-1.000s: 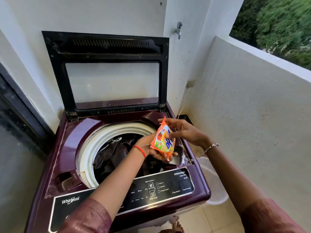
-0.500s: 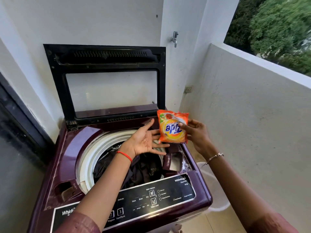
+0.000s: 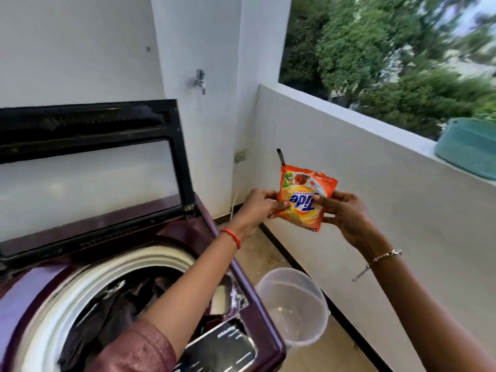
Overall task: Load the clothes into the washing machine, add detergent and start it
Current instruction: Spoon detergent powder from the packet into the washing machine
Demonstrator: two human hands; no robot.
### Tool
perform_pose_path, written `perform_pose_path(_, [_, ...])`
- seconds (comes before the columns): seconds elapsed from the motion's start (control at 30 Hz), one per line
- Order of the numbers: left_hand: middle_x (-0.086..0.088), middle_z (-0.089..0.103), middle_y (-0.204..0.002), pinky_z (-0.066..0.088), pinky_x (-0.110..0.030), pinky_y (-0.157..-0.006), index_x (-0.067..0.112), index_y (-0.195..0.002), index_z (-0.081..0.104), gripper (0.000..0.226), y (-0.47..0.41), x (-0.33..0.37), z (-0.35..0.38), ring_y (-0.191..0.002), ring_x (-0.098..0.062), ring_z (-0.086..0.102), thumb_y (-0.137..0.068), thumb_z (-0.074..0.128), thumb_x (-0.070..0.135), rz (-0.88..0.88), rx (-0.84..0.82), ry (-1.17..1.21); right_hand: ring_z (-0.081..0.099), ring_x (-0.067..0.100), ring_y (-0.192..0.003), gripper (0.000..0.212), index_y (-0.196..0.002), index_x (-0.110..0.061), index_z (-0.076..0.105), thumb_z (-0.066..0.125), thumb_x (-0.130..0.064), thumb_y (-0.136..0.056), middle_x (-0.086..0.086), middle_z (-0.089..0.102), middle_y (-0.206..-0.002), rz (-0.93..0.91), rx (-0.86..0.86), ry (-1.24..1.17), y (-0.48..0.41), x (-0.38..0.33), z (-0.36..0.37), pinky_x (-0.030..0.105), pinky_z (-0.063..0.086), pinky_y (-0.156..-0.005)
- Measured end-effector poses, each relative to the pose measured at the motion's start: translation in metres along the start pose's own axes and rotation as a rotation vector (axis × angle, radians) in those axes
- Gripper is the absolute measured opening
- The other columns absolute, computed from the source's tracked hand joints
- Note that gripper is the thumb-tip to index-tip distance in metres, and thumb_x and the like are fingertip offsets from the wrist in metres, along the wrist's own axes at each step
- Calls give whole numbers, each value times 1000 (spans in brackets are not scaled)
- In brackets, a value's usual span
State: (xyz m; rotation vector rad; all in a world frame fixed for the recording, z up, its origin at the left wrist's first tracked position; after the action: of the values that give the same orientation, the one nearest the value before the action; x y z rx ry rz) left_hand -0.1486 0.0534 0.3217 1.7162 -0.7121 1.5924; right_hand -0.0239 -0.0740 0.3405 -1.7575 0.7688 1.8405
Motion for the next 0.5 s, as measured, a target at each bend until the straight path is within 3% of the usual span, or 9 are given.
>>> perform_pose_path(0.23, [-12,65,-96,52,-27,-79,-7,-109,62,29,-95,47,135,-79,-14,62,-83,66,4,111,-204,-103,71,13,-65,8,-89,-8,64,65,-8,-82,6,71,-84,-61,195,33,-39,-37,-150,29,59,-60])
perform_pose_path(0.37, [-11,66,-94,55,-17,-67,-9,-110,61,28,-139,77,210,-79,-14,64,-84,64,2,171,-306,-138,71,15,-66,21,-100,-1,63,65,-8,-81,8,71,-86,-111,290,52,-60,-57,-230,31,60,-59])
perform_pose_path(0.5, [-5,63,-75,54,-12,-56,-14,-107,61,23,-182,112,277,-54,0,63,-88,57,-3,249,-371,-134,70,14,-62,14,-95,-3,64,65,-4,-81,1,73,-74,-186,384,39,-76,-85,-296,33,59,-57])
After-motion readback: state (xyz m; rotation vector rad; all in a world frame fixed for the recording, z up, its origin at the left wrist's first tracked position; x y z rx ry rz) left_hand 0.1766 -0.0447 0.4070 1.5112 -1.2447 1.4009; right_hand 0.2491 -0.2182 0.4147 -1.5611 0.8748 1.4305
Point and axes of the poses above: each hand's wrist, its own y-axis away from the middle knuckle, its own z-axis out of the palm, x = y × z, the point moved 5 cm from there along -y, towards the middle knuckle
